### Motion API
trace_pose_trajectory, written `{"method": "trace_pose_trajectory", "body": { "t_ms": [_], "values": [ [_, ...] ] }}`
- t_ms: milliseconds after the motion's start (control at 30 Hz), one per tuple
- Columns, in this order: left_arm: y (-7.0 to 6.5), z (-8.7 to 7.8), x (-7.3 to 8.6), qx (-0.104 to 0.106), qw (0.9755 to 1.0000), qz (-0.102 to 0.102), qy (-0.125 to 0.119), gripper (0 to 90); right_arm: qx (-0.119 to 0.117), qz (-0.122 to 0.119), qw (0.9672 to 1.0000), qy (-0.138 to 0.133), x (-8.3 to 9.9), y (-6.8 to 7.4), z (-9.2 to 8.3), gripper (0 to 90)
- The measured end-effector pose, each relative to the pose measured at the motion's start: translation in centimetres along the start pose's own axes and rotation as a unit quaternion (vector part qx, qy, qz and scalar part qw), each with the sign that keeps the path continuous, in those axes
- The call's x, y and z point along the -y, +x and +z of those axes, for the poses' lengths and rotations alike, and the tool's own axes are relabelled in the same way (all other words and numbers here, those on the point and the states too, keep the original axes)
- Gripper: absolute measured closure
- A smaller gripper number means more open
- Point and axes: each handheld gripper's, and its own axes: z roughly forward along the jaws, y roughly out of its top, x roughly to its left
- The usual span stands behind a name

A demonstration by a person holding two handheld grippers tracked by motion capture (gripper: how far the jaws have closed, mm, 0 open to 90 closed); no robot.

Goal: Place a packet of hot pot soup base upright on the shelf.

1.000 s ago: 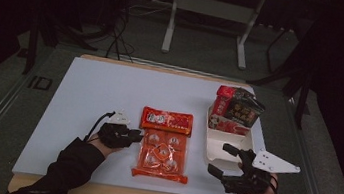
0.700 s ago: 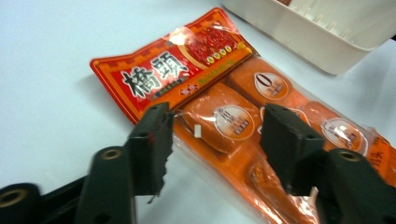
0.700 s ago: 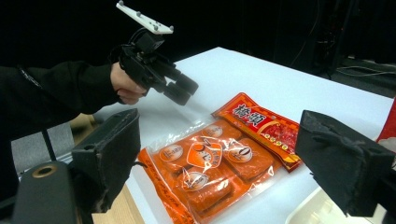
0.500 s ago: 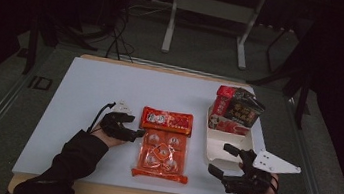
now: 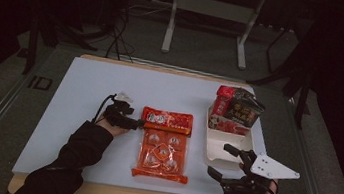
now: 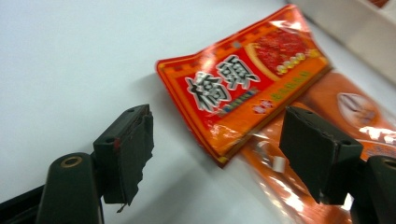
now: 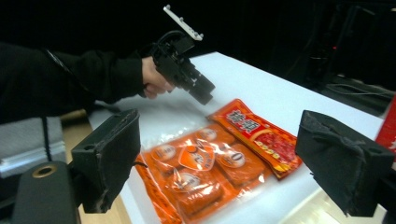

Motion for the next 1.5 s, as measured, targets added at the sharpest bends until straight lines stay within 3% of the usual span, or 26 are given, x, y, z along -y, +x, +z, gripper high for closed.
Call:
{"method": "trace_pose_trajectory", "body": {
  "t_ms": [200,333,600,800,967,1133,1267,1400,1467,1500],
  "values": [
    [1.0,1.3,-0.2,-0.001,0.9997,-0.022,0.008,28.0,0.014,0.0,0.9998,0.013,0.0,0.3,0.1,13.4],
    [1.2,2.1,-0.2,-0.011,0.9996,-0.023,0.009,31.7,0.018,0.005,0.9998,0.011,0.0,0.2,0.0,13.4],
    [1.7,3.8,-0.4,-0.006,0.9991,-0.027,0.031,39.6,0.017,0.006,0.9997,0.015,0.1,0.2,0.0,13.5],
    [1.6,4.3,-0.6,0.009,0.9989,-0.025,0.038,46.6,0.013,0.005,0.9997,0.02,0.2,0.2,0.1,13.5],
    [1.3,4.8,-0.9,0.034,0.998,-0.027,0.046,55.9,0.01,0.003,0.9997,0.022,0.2,0.3,0.2,13.6],
    [0.6,5.4,-1.3,0.046,0.9974,-0.02,0.052,59.4,0.006,0.005,0.9997,0.022,0.2,0.3,0.3,13.6],
    [-0.1,5.8,-1.4,0.057,0.9968,-0.012,0.054,67.9,0.003,0.009,0.9997,0.024,0.3,0.2,0.3,13.6],
    [-0.7,5.5,-1.7,0.049,0.9972,0.0,0.057,87.7,0.002,0.009,0.9997,0.023,0.3,0.2,0.3,13.6],
    [-1.0,5.2,-1.6,0.039,0.9978,0.017,0.051,88.7,0.001,0.009,0.9997,0.023,0.3,0.2,0.4,13.6],
    [-1.1,5.1,-1.6,0.038,0.9981,0.015,0.046,88.9,0.001,0.01,0.9997,0.023,0.3,0.2,0.4,13.6]
  ]
}}
